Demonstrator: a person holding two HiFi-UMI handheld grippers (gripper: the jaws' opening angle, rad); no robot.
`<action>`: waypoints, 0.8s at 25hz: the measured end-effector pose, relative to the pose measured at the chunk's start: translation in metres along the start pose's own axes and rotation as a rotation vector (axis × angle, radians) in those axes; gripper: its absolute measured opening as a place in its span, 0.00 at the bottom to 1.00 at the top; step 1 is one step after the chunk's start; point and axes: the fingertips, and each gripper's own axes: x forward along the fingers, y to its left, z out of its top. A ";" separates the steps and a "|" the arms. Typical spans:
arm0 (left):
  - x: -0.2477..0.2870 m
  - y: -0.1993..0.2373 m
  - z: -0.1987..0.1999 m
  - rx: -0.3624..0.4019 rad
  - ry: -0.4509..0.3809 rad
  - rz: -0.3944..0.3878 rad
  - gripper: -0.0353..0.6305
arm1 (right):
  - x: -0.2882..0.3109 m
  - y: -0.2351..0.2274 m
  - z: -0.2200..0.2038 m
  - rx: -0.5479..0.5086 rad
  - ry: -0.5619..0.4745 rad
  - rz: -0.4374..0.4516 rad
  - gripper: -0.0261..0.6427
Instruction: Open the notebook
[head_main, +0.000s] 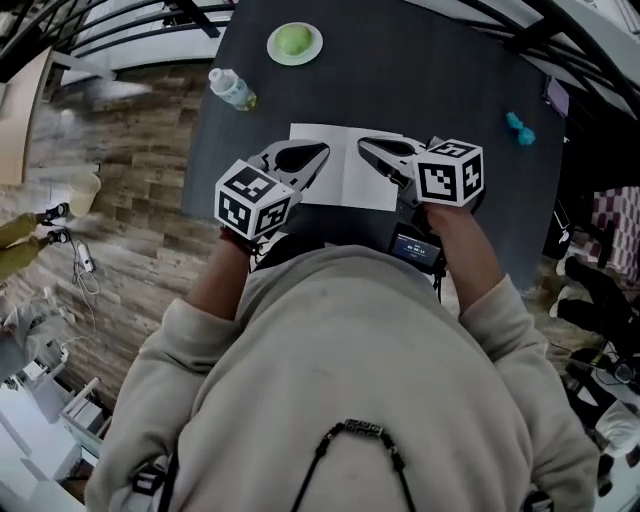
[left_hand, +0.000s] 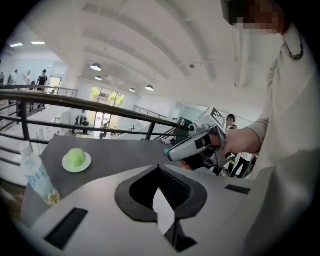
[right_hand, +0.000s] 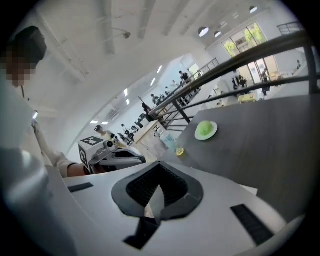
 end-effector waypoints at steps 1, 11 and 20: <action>0.001 -0.009 0.016 0.028 -0.014 -0.031 0.06 | -0.016 0.003 0.012 -0.015 -0.044 -0.022 0.06; 0.012 -0.084 0.104 0.196 -0.105 -0.231 0.06 | -0.149 0.015 0.047 -0.091 -0.336 -0.236 0.06; 0.021 -0.092 0.101 0.209 -0.096 -0.259 0.06 | -0.152 0.017 0.046 -0.120 -0.345 -0.251 0.06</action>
